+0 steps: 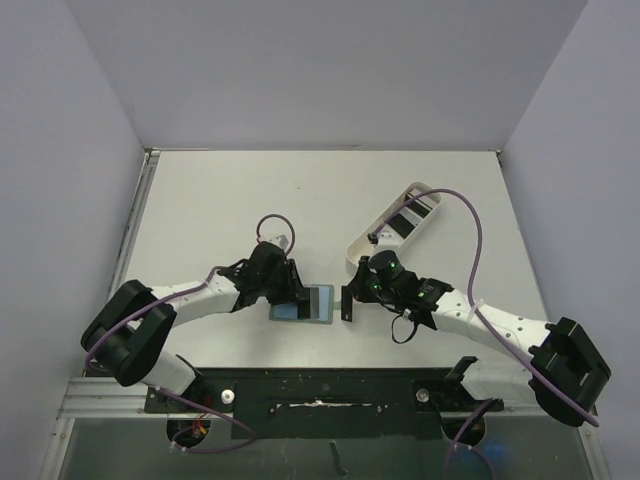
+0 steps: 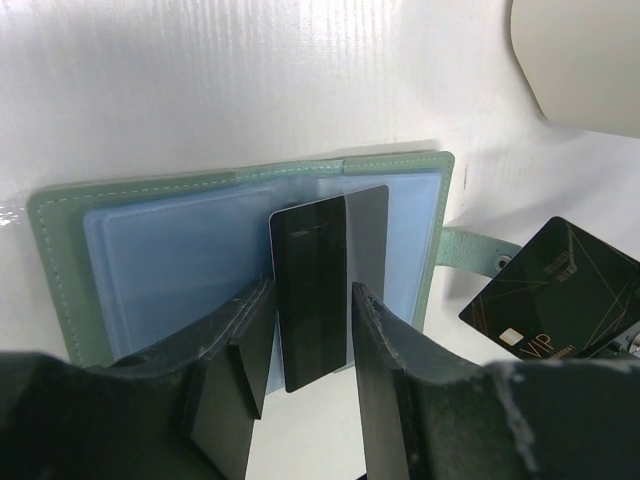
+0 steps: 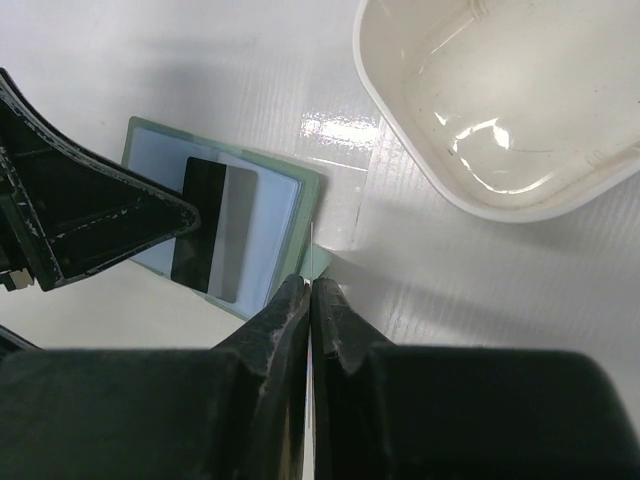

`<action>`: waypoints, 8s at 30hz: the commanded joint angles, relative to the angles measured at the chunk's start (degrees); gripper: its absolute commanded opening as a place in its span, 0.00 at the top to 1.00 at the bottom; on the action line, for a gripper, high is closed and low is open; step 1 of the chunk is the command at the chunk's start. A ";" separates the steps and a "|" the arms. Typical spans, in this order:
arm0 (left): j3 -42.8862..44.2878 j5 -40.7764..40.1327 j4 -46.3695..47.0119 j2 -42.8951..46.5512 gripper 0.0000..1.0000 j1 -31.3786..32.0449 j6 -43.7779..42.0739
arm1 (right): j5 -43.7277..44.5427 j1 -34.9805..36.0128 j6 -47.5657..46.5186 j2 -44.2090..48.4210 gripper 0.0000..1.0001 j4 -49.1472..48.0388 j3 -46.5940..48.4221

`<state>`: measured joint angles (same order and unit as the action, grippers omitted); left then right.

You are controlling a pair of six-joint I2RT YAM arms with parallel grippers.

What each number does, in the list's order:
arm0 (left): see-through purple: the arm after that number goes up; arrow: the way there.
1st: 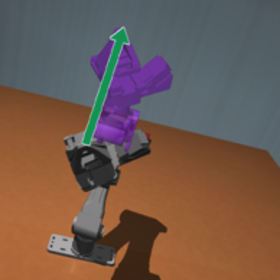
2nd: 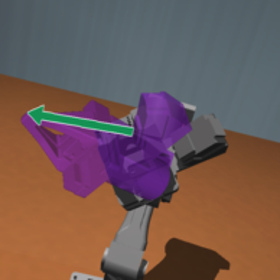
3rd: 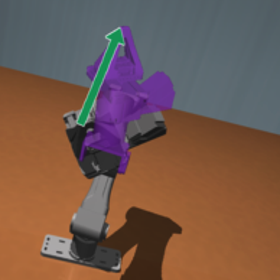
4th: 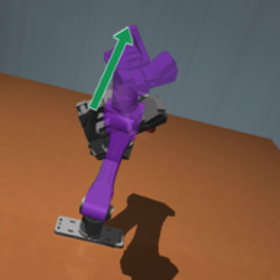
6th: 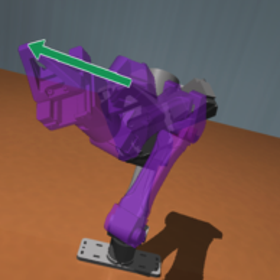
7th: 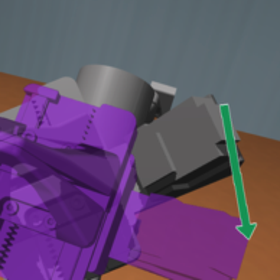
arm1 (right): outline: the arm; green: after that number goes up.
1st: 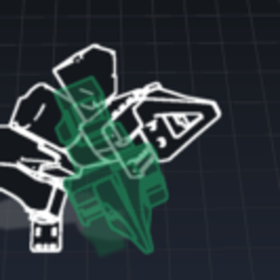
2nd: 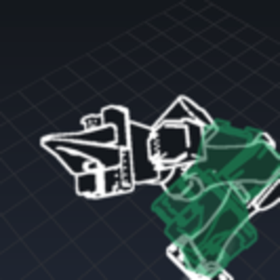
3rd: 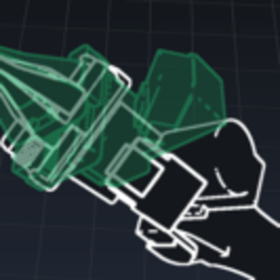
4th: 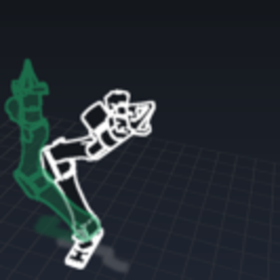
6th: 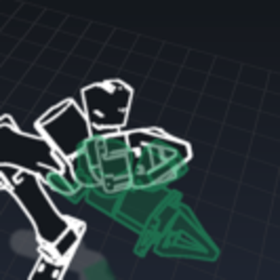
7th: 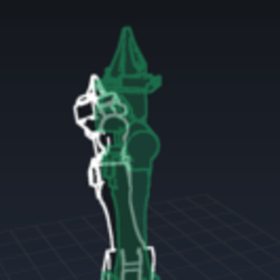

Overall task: Put the credit cards into the card holder
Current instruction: Insert the credit card into the card holder.

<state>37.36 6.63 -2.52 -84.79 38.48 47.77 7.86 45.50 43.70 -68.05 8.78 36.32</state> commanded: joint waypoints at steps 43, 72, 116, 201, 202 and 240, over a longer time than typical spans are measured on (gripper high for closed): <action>3.14 1.17 8.33 -2.04 0.64 4.50 -0.15 | 1.79 0.17 10.07 3.71 1.00 7.13 0.35; 2.48 7.22 17.59 -6.86 0.68 6.94 3.67 | 1.37 -3.40 8.50 -4.71 1.00 2.71 -0.22; -5.90 0.58 4.19 9.48 1.00 -0.82 0.82 | -15.31 -6.20 2.38 -2.66 1.00 -15.97 0.72; -14.55 0.31 8.81 9.56 1.00 0.98 5.06 | -13.80 -6.66 12.50 -19.09 0.98 -43.53 -13.30; -14.52 0.28 8.85 9.56 1.00 0.98 5.10 | -13.93 -6.70 12.54 -19.22 0.97 -43.42 -13.29; -14.69 2.15 11.09 7.71 1.00 1.51 5.51 | -9.86 -4.96 6.58 -17.45 0.57 -26.84 -4.41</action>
<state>23.40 7.68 7.14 -76.44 39.29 53.32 -7.51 40.14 53.39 -90.48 -26.17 29.71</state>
